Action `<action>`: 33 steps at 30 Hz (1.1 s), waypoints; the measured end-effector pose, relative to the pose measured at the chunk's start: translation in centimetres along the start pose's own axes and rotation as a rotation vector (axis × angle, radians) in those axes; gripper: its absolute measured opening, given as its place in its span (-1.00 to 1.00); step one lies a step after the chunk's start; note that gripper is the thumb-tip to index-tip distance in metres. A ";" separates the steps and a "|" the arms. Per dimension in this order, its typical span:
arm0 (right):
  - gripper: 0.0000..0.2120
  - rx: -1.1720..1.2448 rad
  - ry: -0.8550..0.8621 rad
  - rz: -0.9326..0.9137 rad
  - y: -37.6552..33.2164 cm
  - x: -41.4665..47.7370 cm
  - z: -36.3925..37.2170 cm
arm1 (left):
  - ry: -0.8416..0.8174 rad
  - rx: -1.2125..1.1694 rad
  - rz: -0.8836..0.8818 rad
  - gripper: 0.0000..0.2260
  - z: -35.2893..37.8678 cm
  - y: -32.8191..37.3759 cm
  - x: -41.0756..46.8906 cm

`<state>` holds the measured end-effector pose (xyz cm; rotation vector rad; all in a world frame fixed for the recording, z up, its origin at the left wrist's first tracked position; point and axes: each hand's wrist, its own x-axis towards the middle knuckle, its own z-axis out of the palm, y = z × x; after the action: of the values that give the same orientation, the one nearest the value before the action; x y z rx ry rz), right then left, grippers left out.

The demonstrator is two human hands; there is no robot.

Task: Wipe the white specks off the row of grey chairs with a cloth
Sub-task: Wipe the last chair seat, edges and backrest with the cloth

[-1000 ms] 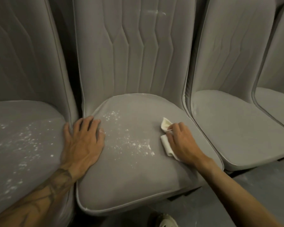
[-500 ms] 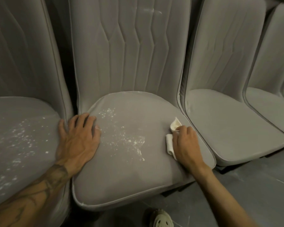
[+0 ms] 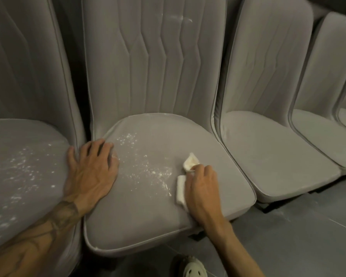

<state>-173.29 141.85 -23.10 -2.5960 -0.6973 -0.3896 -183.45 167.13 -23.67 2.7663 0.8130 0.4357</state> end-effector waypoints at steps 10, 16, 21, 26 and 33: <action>-0.93 -0.126 -0.048 -0.072 3.2 7.0 0.0 | 0.000 0.017 -0.018 -0.57 0.4 0.1 0.1; -0.86 0.002 -0.203 -0.315 0.5 6.0 2.5 | 0.013 0.040 -0.018 -0.57 0.6 -0.2 0.3; -0.80 -0.114 -0.163 -0.172 3.3 11.5 1.8 | 0.001 0.044 -0.017 -0.56 0.7 -0.3 0.4; -0.84 -0.021 -0.195 -0.301 -1.2 10.9 4.1 | 0.010 0.037 -0.011 -0.57 0.9 -0.4 0.4; -0.79 -0.083 -0.213 -0.247 4.4 16.6 3.1 | 0.005 0.069 -0.017 -0.58 1.1 -0.4 0.4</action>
<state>-156.60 146.64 -21.15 -2.6611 -1.1032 -0.2203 -182.97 167.52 -24.69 2.8197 0.8681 0.4194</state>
